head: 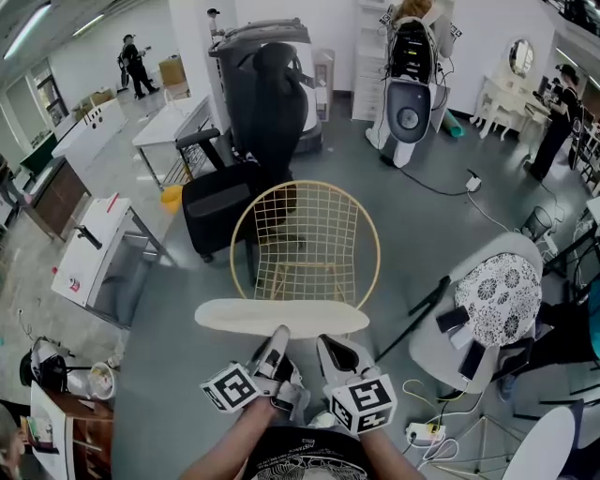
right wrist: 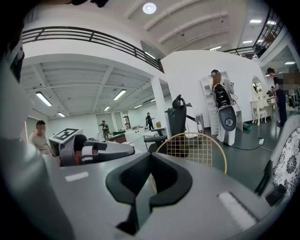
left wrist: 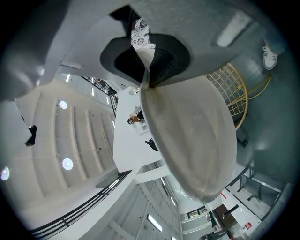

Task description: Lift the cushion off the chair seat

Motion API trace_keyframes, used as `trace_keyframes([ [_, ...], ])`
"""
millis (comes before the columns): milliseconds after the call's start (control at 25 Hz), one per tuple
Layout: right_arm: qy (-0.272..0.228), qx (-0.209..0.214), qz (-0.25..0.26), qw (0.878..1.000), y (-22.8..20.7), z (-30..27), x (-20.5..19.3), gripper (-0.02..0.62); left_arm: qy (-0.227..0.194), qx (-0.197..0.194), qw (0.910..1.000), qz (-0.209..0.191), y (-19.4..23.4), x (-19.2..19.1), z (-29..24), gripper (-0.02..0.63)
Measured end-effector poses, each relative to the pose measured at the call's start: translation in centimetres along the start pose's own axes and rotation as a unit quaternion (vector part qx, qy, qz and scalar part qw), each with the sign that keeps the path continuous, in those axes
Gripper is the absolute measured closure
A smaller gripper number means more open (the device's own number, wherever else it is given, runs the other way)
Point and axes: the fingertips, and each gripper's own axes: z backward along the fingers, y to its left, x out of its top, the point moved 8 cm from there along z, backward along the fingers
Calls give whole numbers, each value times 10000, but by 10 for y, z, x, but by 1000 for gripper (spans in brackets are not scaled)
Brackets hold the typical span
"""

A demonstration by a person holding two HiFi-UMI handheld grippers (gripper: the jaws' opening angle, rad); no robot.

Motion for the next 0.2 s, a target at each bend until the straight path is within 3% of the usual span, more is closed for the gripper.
trace_keyframes([
  [200, 19, -6, -24, 10000, -2, -2, -2, 598, -14, 36, 9999, 116, 3, 2, -1, 577],
])
